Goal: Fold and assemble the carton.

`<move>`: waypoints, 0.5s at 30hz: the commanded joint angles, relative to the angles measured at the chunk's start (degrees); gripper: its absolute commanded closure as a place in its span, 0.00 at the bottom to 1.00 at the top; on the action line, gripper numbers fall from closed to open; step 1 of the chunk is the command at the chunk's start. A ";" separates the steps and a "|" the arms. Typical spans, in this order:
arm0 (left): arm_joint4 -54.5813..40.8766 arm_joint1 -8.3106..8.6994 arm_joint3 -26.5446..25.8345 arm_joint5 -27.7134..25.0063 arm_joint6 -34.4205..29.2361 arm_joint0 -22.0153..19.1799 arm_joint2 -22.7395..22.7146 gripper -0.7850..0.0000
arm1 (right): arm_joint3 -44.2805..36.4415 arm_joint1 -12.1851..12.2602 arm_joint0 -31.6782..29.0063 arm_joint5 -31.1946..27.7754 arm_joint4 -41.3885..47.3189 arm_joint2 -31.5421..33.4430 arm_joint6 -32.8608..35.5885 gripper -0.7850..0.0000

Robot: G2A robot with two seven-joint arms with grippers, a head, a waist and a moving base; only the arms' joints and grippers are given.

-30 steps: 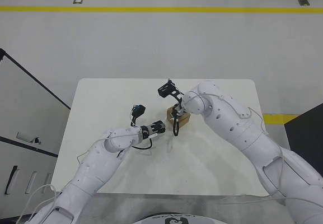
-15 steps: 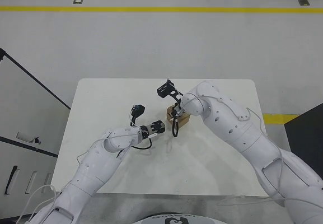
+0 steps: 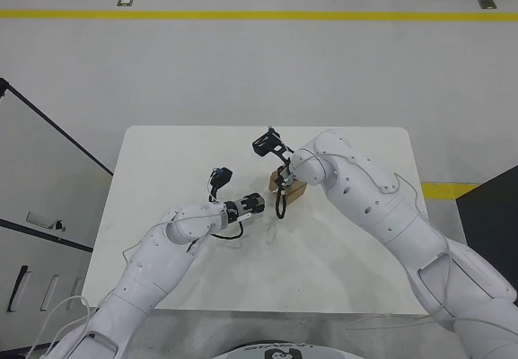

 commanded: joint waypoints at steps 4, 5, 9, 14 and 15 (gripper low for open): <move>-0.10 -0.04 0.02 -0.01 0.03 -0.03 0.01 1.00 | 0.66 -0.24 -0.08 -0.33 -0.12 0.04 0.05 0.89; -0.12 -0.04 0.05 -0.04 0.03 -0.04 0.00 1.00 | 0.87 -0.30 -0.08 -0.42 -0.20 0.01 0.02 0.89; -0.19 -0.08 0.08 0.01 0.13 -0.06 0.00 1.00 | 1.54 -0.58 0.00 -0.43 -0.43 -0.04 -0.13 0.89; -0.18 -0.11 0.08 0.06 0.13 -0.10 0.00 1.00 | 1.50 -0.74 0.23 -0.37 -0.38 0.60 -0.19 0.58; -0.13 -0.11 0.08 0.02 0.04 -0.12 0.03 1.00 | 1.33 -0.73 0.23 -0.37 -0.52 0.77 -0.19 0.53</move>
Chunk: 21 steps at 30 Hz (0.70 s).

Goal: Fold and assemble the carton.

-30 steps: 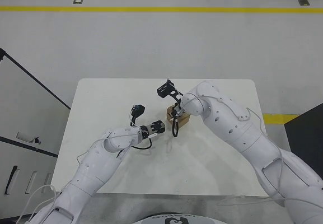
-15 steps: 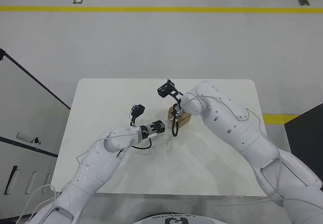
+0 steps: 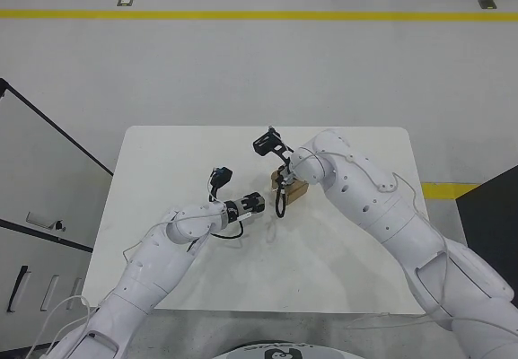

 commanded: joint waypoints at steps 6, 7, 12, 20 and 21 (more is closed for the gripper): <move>0.05 -0.03 0.04 -0.01 -0.09 -0.06 0.04 1.00 | -1.33 0.22 -0.44 0.43 -1.52 1.12 0.31 0.36; 0.05 -0.04 0.05 -0.01 -0.08 -0.07 0.04 1.00 | -1.39 0.26 -0.51 0.62 -2.04 1.22 0.37 0.36; 0.12 -0.07 0.03 -0.09 0.03 -0.07 0.08 1.00 | -1.21 0.25 -0.91 0.99 -3.04 1.70 0.05 0.57; 0.31 -0.05 -0.35 0.15 0.01 0.14 -0.02 1.00 | -0.69 0.00 -1.12 0.81 -3.47 2.17 -0.02 0.76; 0.29 -0.04 -0.43 0.25 0.07 0.20 -0.08 1.00 | -0.65 -0.04 -1.13 0.75 -3.39 2.23 0.00 0.77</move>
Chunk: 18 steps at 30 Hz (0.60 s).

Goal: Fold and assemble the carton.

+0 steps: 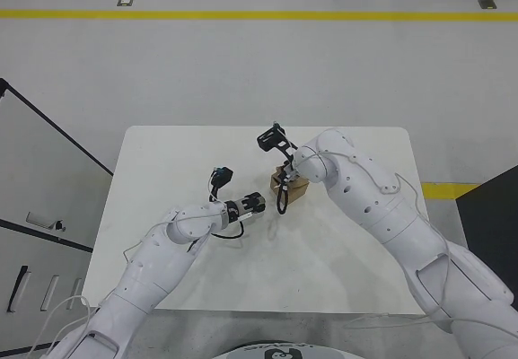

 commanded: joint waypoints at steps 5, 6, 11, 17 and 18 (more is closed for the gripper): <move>0.09 0.04 -0.35 0.20 0.02 0.25 -0.16 1.00 | 0.42 -0.21 -0.02 -0.38 0.15 0.30 0.26 0.75; 0.11 0.05 -0.40 0.21 0.02 0.29 -0.16 1.00 | 0.48 -0.25 -0.04 -0.51 0.30 0.38 0.26 0.74; 0.16 0.05 -0.48 0.22 0.01 0.40 -0.20 1.00 | 0.65 -0.41 -0.19 -1.02 0.85 0.75 0.33 0.74; 0.05 0.03 -0.45 0.14 0.05 0.54 -0.16 1.00 | 1.58 -0.68 -0.34 -1.24 0.62 0.63 0.39 0.75; 0.05 0.03 -0.45 0.13 0.05 0.56 -0.17 1.00 | 1.69 -0.73 -0.29 -1.28 0.65 0.64 0.40 0.75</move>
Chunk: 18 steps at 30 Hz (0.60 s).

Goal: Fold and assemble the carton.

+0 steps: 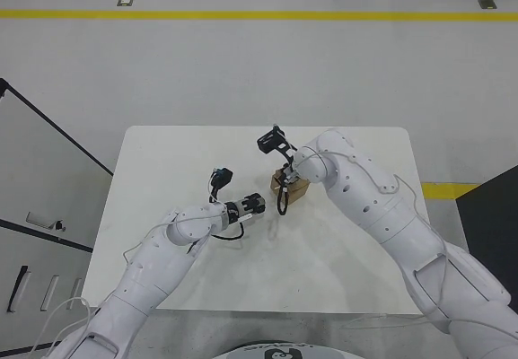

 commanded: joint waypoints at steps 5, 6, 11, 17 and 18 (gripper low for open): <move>0.14 0.01 -0.08 0.07 0.21 0.22 -0.04 1.00 | 0.36 -0.24 0.03 -0.23 0.38 0.25 -0.26 0.70; 0.15 0.01 -0.10 0.06 0.21 0.25 -0.05 1.00 | 0.34 -0.27 0.02 -0.25 0.35 0.30 -0.23 0.69; 0.06 0.03 -0.24 0.00 0.30 0.48 -0.17 1.00 | 0.23 -0.36 -0.14 -0.31 0.09 0.52 -0.13 0.69; 0.14 0.07 -0.38 -0.06 0.26 0.67 -0.30 1.00 | 0.39 -0.51 -0.32 -0.31 -0.08 0.73 -0.08 0.71; 0.15 0.08 -0.40 -0.06 0.25 0.69 -0.32 1.00 | 0.39 -0.54 -0.34 -0.26 -0.09 0.79 -0.18 0.70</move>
